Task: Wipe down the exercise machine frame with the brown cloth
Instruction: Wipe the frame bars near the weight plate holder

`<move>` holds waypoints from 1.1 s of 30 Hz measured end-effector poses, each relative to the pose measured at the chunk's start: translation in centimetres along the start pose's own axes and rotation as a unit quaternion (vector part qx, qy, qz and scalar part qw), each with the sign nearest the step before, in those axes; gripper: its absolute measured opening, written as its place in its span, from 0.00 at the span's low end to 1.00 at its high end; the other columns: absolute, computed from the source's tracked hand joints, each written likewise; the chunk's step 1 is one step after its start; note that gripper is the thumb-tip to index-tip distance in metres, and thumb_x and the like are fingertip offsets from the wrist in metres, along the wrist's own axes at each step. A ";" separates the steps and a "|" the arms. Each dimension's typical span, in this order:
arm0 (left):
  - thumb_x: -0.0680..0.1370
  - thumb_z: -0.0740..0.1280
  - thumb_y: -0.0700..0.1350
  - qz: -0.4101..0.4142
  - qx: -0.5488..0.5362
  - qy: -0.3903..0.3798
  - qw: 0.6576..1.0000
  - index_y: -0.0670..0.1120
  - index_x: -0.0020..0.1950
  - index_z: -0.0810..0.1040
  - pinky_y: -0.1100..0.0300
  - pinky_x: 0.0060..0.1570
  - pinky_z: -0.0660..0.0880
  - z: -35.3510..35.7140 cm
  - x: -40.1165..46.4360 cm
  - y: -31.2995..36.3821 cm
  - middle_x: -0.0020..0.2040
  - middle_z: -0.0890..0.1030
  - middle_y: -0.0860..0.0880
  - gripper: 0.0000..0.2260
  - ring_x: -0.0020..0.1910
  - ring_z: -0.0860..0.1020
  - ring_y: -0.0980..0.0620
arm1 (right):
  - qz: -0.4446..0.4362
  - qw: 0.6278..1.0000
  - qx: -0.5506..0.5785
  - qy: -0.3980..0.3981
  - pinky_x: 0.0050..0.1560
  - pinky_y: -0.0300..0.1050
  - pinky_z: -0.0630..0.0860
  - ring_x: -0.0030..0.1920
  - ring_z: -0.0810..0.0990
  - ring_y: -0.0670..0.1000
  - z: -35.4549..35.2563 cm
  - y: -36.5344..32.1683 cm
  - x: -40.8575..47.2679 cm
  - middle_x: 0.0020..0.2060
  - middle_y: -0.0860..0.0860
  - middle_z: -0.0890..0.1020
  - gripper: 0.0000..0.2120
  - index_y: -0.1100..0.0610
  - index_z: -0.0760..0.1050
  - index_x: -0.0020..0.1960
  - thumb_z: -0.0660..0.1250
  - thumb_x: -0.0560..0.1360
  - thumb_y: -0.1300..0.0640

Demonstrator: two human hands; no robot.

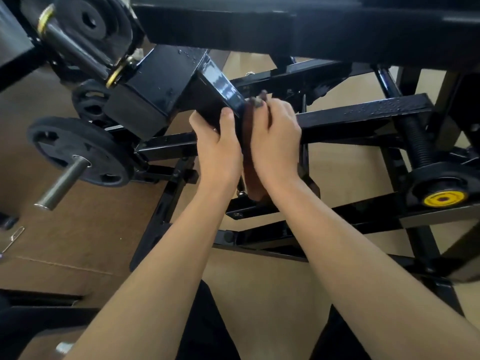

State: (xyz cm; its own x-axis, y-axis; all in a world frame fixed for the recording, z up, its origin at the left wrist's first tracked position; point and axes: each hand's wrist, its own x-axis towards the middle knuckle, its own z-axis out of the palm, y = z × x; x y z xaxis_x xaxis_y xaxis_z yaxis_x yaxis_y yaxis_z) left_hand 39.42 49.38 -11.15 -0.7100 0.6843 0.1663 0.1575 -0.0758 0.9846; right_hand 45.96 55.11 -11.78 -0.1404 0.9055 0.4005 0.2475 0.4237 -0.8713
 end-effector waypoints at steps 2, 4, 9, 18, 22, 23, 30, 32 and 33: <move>0.87 0.57 0.51 -0.001 -0.010 0.017 1.000 0.52 0.64 0.65 0.66 0.50 0.77 0.1 0.0 0.2 0.54 0.79 0.55 0.07 0.50 0.80 0.62 | -0.054 0.998 0.035 0.013 0.52 0.30 0.74 0.51 0.78 0.45 1.2 -2.0 0.6 0.53 0.54 0.81 0.10 0.62 0.80 0.54 0.62 0.85 0.59; 0.87 0.56 0.52 -0.005 -0.018 0.020 1.000 0.52 0.64 0.65 0.61 0.54 0.77 0.0 0.1 0.2 0.56 0.80 0.54 0.07 0.53 0.80 0.59 | -0.088 0.995 0.051 0.006 0.53 0.32 0.76 0.52 0.79 0.47 1.1 -2.1 0.6 0.53 0.55 0.80 0.09 0.63 0.80 0.54 0.62 0.85 0.60; 0.85 0.63 0.51 -0.015 -0.032 0.019 0.999 0.56 0.66 0.61 0.78 0.44 0.71 0.8 -0.1 -0.2 0.56 0.75 0.61 0.14 0.51 0.76 0.70 | 0.016 1.000 0.005 -0.002 0.54 0.34 0.77 0.52 0.78 0.42 -2.1 5.1 -2.4 0.55 0.50 0.78 0.10 0.57 0.78 0.57 0.60 0.86 0.54; 0.82 0.68 0.48 0.033 -0.030 0.065 0.997 0.49 0.70 0.61 0.72 0.52 0.74 2.0 0.2 -1.1 0.60 0.76 0.54 0.21 0.57 0.78 0.62 | 0.162 0.987 -0.009 0.015 0.45 0.33 0.70 0.49 0.77 0.44 -2.7 6.7 -2.6 0.54 0.52 0.78 0.12 0.57 0.77 0.54 0.57 0.87 0.52; 0.82 0.68 0.49 0.055 -0.012 0.082 0.995 0.45 0.71 0.62 0.73 0.52 0.74 2.1 0.5 -1.6 0.59 0.76 0.55 0.23 0.54 0.77 0.68 | -0.002 0.999 0.013 0.031 0.55 0.25 0.70 0.55 0.76 0.43 -0.9 2.9 -2.9 0.58 0.52 0.77 0.09 0.59 0.79 0.56 0.62 0.85 0.57; 0.82 0.68 0.50 0.058 -0.006 0.082 0.995 0.45 0.73 0.62 0.73 0.52 0.74 2.0 0.5 -1.7 0.60 0.76 0.54 0.24 0.55 0.77 0.68 | -0.019 0.999 0.014 0.035 0.57 0.26 0.71 0.57 0.76 0.45 -0.8 2.8 -3.0 0.59 0.54 0.78 0.09 0.61 0.79 0.57 0.62 0.85 0.58; 0.82 0.68 0.49 0.068 -0.026 0.086 0.994 0.47 0.72 0.61 0.70 0.57 0.74 2.3 0.1 -2.0 0.61 0.76 0.55 0.23 0.59 0.76 0.66 | 0.109 0.992 -0.046 0.036 0.57 0.45 0.80 0.55 0.78 0.47 -3.1 8.4 -4.5 0.56 0.51 0.77 0.12 0.57 0.77 0.58 0.57 0.87 0.52; 0.83 0.67 0.48 0.077 -0.029 0.088 0.993 0.47 0.72 0.61 0.71 0.58 0.73 2.3 0.1 -2.1 0.61 0.75 0.55 0.22 0.59 0.76 0.66 | 0.167 0.984 -0.062 0.029 0.51 0.41 0.78 0.53 0.78 0.47 -4.0 10.1 -4.3 0.53 0.51 0.78 0.14 0.56 0.77 0.58 0.55 0.87 0.51; 0.83 0.67 0.47 0.080 -0.029 0.085 0.993 0.47 0.72 0.61 0.71 0.58 0.73 2.2 0.0 -2.1 0.62 0.75 0.55 0.22 0.60 0.76 0.66 | 0.186 0.981 -0.057 0.025 0.47 0.36 0.75 0.51 0.78 0.46 -4.3 10.6 -4.0 0.52 0.51 0.78 0.14 0.57 0.77 0.58 0.55 0.87 0.51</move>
State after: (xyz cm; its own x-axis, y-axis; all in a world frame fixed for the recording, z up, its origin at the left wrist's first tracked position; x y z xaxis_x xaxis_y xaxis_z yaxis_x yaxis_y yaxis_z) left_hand 40.60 51.20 -13.38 -0.7851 0.5285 0.3229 0.2413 -0.2191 0.9454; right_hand 53.27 56.10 -21.41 0.0261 0.9967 0.0767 0.3781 0.0612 -0.9238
